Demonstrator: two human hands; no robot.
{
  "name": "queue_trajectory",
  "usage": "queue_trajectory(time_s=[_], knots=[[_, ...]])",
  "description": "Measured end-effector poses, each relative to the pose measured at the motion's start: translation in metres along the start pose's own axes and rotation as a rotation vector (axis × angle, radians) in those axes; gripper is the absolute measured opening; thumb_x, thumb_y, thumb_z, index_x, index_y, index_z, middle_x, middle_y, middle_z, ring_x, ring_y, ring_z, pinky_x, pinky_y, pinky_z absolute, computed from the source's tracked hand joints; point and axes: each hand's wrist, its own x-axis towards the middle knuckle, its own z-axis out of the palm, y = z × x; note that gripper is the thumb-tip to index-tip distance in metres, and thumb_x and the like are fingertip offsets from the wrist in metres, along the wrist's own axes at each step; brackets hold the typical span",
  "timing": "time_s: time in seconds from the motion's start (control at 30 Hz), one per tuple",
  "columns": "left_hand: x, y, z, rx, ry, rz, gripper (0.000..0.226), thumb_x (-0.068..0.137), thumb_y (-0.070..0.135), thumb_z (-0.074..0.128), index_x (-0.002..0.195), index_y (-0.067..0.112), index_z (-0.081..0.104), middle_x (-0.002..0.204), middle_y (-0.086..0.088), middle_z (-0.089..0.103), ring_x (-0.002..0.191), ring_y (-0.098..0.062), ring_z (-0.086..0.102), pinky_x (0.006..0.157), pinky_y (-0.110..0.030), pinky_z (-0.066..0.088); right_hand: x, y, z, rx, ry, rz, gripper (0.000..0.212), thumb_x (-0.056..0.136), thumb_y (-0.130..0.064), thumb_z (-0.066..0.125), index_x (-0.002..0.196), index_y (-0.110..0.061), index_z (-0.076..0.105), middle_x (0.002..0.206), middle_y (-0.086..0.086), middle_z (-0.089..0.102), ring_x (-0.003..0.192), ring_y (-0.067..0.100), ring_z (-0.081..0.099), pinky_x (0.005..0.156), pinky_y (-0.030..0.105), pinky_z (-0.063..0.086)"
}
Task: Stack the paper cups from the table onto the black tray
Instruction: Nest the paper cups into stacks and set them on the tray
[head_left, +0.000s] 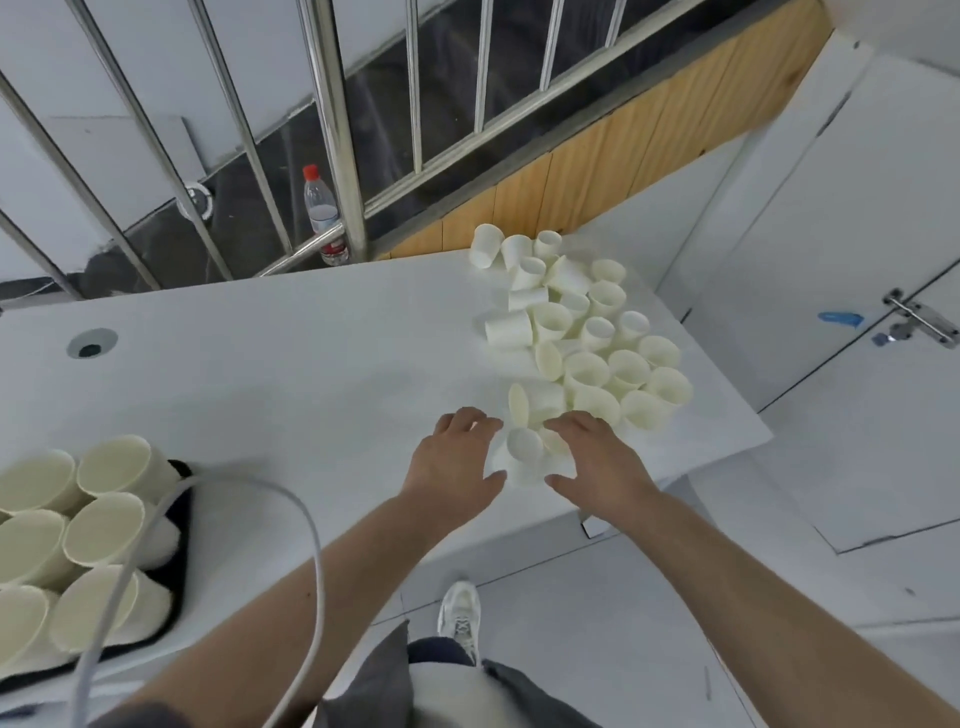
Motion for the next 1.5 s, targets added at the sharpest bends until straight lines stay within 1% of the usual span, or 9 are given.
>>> queue_trajectory(time_s=[0.27, 0.5, 0.7, 0.87, 1.07, 1.17, 1.23, 1.37, 1.5], knots=[[0.054, -0.006, 0.025, 0.02, -0.078, 0.043, 0.063, 0.086, 0.041, 0.062, 0.141, 0.024, 0.036, 0.142, 0.005, 0.037, 0.127, -0.018, 0.037, 0.094, -0.033, 0.046, 0.047, 0.026, 0.002, -0.097, -0.07, -0.008, 0.073, 0.088, -0.036, 0.066, 0.149, -0.025, 0.028, 0.15, -0.006, 0.028, 0.135, 0.017, 0.03, 0.088, 0.031, 0.05], [0.076, -0.005, 0.053, 0.074, -0.196, 0.019, 0.065, 0.084, 0.042, 0.063, 0.14, 0.023, 0.035, 0.141, 0.002, 0.038, 0.125, -0.021, 0.039, 0.094, -0.037, 0.046, 0.07, 0.041, 0.014, -0.137, -0.137, -0.038, 0.075, 0.087, -0.039, 0.066, 0.15, -0.026, 0.026, 0.153, -0.002, 0.025, 0.138, 0.021, 0.028, 0.101, 0.035, 0.043], [0.081, 0.006, 0.072, 0.095, -0.256, -0.032, 0.063, 0.086, 0.036, 0.062, 0.14, 0.022, 0.034, 0.14, 0.0, 0.039, 0.125, -0.023, 0.039, 0.094, -0.037, 0.045, 0.075, 0.051, 0.025, -0.123, -0.206, -0.085, 0.07, 0.086, -0.031, 0.067, 0.146, -0.024, 0.033, 0.149, 0.0, 0.028, 0.136, 0.023, 0.03, 0.095, 0.036, 0.047], [0.084, 0.012, 0.088, 0.072, -0.254, -0.086, 0.057, 0.089, 0.027, 0.057, 0.141, 0.024, 0.033, 0.137, 0.001, 0.04, 0.122, -0.022, 0.041, 0.091, -0.036, 0.045, 0.079, 0.058, 0.028, -0.1, -0.195, -0.146, 0.064, 0.086, -0.026, 0.068, 0.142, -0.021, 0.038, 0.144, 0.001, 0.033, 0.132, 0.023, 0.034, 0.089, 0.036, 0.05], [0.077, 0.002, 0.079, -0.102, -0.102, -0.227, 0.056, 0.087, 0.033, 0.062, 0.137, 0.028, 0.038, 0.136, 0.01, 0.043, 0.118, -0.015, 0.046, 0.09, -0.03, 0.046, 0.079, 0.065, 0.031, -0.053, -0.198, -0.177, 0.066, 0.085, -0.028, 0.065, 0.144, -0.023, 0.036, 0.143, -0.002, 0.032, 0.13, 0.02, 0.033, 0.09, 0.034, 0.048], [0.073, -0.011, 0.068, -0.282, -0.007, -0.353, 0.058, 0.082, 0.036, 0.069, 0.134, 0.027, 0.044, 0.128, 0.011, 0.049, 0.105, -0.011, 0.052, 0.085, -0.024, 0.044, 0.083, 0.064, 0.028, -0.049, -0.197, -0.192, 0.065, 0.086, -0.029, 0.063, 0.145, -0.024, 0.036, 0.144, -0.003, 0.031, 0.131, 0.019, 0.032, 0.091, 0.033, 0.048], [0.073, -0.017, 0.064, -0.387, 0.047, -0.403, 0.058, 0.08, 0.034, 0.072, 0.132, 0.025, 0.047, 0.125, 0.01, 0.051, 0.099, -0.008, 0.05, 0.085, -0.02, 0.041, 0.086, 0.062, 0.028, -0.044, -0.192, -0.198, 0.065, 0.087, -0.03, 0.063, 0.145, -0.024, 0.035, 0.145, -0.004, 0.031, 0.132, 0.019, 0.031, 0.092, 0.032, 0.048], [0.072, -0.022, 0.058, -0.44, 0.12, -0.419, 0.059, 0.08, 0.033, 0.074, 0.132, 0.025, 0.048, 0.125, 0.01, 0.052, 0.104, -0.008, 0.051, 0.087, -0.019, 0.039, 0.094, 0.057, 0.028, -0.046, -0.198, -0.23, 0.067, 0.086, -0.036, 0.065, 0.144, -0.022, 0.035, 0.145, -0.004, 0.031, 0.132, 0.019, 0.031, 0.093, 0.033, 0.047], [0.071, -0.027, 0.057, -0.461, 0.19, -0.439, 0.06, 0.079, 0.033, 0.075, 0.132, 0.026, 0.049, 0.123, 0.012, 0.052, 0.108, -0.009, 0.052, 0.089, -0.02, 0.04, 0.096, 0.058, 0.025, -0.03, -0.156, -0.236, 0.07, 0.084, -0.051, 0.064, 0.142, -0.022, 0.038, 0.143, -0.006, 0.035, 0.131, 0.017, 0.033, 0.096, 0.032, 0.045]])
